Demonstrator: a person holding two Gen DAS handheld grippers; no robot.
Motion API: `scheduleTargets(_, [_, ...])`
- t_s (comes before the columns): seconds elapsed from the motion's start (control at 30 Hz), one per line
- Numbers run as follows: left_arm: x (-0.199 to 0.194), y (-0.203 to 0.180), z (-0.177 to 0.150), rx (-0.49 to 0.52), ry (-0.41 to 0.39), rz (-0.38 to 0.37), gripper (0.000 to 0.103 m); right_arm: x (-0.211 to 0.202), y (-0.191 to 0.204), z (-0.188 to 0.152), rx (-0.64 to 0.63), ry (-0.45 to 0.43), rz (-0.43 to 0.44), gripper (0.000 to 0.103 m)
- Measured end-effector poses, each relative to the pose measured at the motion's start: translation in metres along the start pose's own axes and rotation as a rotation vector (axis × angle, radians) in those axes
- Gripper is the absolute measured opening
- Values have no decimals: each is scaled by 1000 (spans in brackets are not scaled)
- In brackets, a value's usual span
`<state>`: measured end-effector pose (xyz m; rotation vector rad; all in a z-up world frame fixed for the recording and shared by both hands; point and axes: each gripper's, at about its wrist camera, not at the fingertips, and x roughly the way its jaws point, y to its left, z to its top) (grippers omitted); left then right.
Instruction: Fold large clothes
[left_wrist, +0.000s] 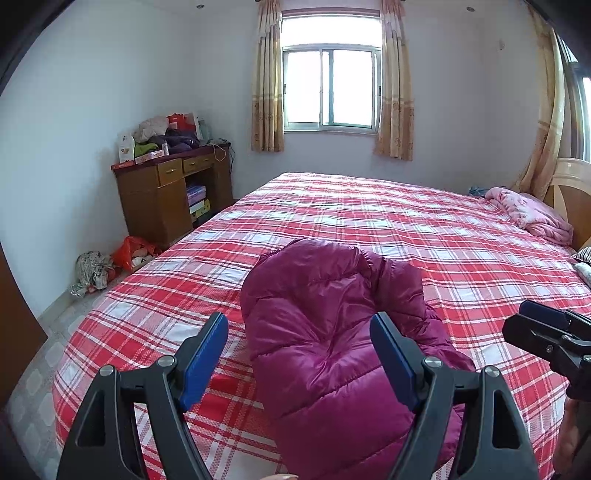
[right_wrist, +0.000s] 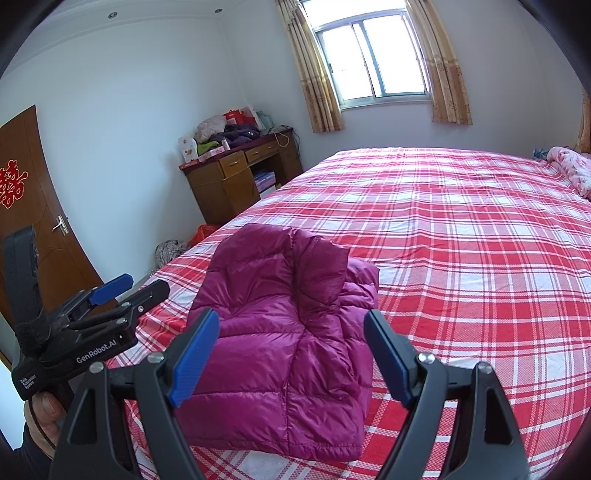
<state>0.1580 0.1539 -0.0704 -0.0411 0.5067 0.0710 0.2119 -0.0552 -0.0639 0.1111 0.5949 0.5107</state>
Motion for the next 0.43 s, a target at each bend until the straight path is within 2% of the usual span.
scheduleTargets(0.03, [1,0,0,-1,3,4,81,0,0,0,-2,1,-1,83])
scheduleTargets(0.13, [2,1,-1,-2,5,28,98,1,0,-1,-1,3,-1,83])
scheduleTargets(0.27, [1,3,-2,-3,-11,57,99,2,0,-3,2,7,-2,83])
scheduleTargets(0.43, [-1,-1,-3,18,-36,48,99,3,-1,-5,3,13,-4,83])
